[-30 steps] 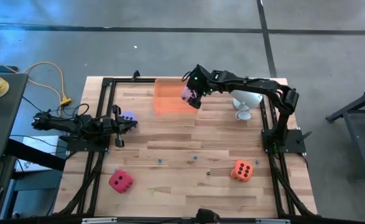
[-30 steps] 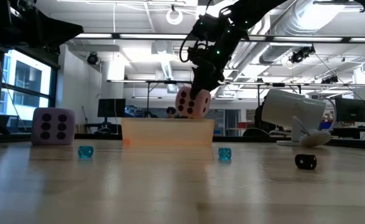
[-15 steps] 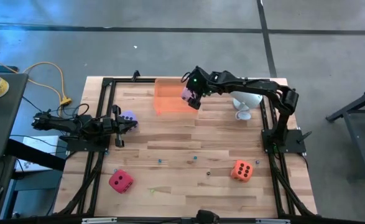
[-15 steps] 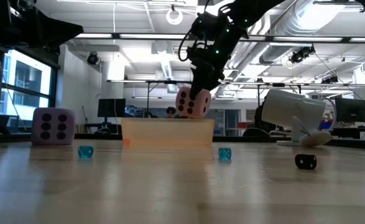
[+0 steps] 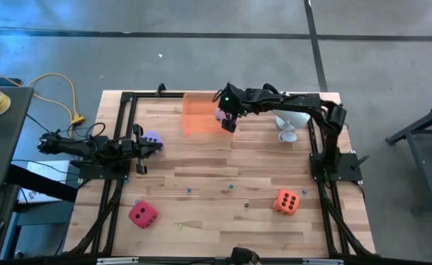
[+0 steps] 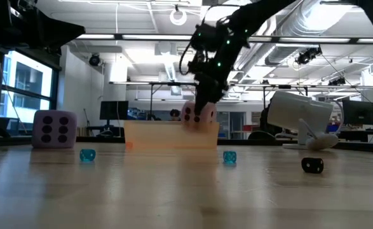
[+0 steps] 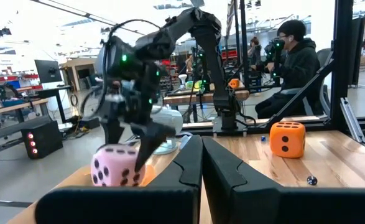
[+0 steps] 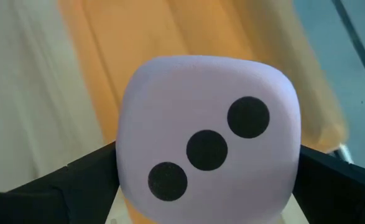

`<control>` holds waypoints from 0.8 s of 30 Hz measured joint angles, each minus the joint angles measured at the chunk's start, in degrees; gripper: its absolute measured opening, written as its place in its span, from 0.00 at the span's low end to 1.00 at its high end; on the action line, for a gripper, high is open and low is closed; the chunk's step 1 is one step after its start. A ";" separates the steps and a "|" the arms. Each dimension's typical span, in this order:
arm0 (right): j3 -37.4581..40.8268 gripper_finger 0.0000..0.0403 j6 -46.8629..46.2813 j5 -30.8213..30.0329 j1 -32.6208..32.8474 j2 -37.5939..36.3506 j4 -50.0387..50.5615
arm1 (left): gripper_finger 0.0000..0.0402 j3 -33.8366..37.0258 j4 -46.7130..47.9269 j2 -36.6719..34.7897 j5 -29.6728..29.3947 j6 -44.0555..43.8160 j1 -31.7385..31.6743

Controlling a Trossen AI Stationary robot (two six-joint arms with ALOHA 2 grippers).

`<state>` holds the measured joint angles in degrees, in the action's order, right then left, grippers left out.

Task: Pick & Place Dice
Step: Put the large pink die into the orange bin

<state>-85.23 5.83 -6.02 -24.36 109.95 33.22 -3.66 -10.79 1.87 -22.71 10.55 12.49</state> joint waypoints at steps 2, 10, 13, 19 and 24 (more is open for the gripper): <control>0.00 0.99 -0.68 -1.13 0.00 0.71 -0.62 | 0.00 0.00 0.00 0.00 -0.01 0.00 0.00; 0.00 0.99 -10.95 -7.69 -0.38 0.87 -1.97 | 0.00 0.00 0.00 0.00 0.00 0.00 0.00; 0.00 0.99 -12.00 -6.31 -0.25 0.75 -2.00 | 0.00 0.00 0.00 0.00 0.01 0.00 0.00; 0.00 0.99 -16.33 -5.76 0.11 0.75 -3.08 | 0.00 0.00 0.00 0.00 0.00 0.00 0.00; 0.00 0.99 -22.22 -6.08 0.04 0.75 -5.26 | 0.00 0.01 -0.01 0.00 0.00 0.00 0.01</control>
<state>-85.23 -16.38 -12.10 -24.31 110.69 27.96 -3.65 -10.80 1.87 -22.72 10.55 12.50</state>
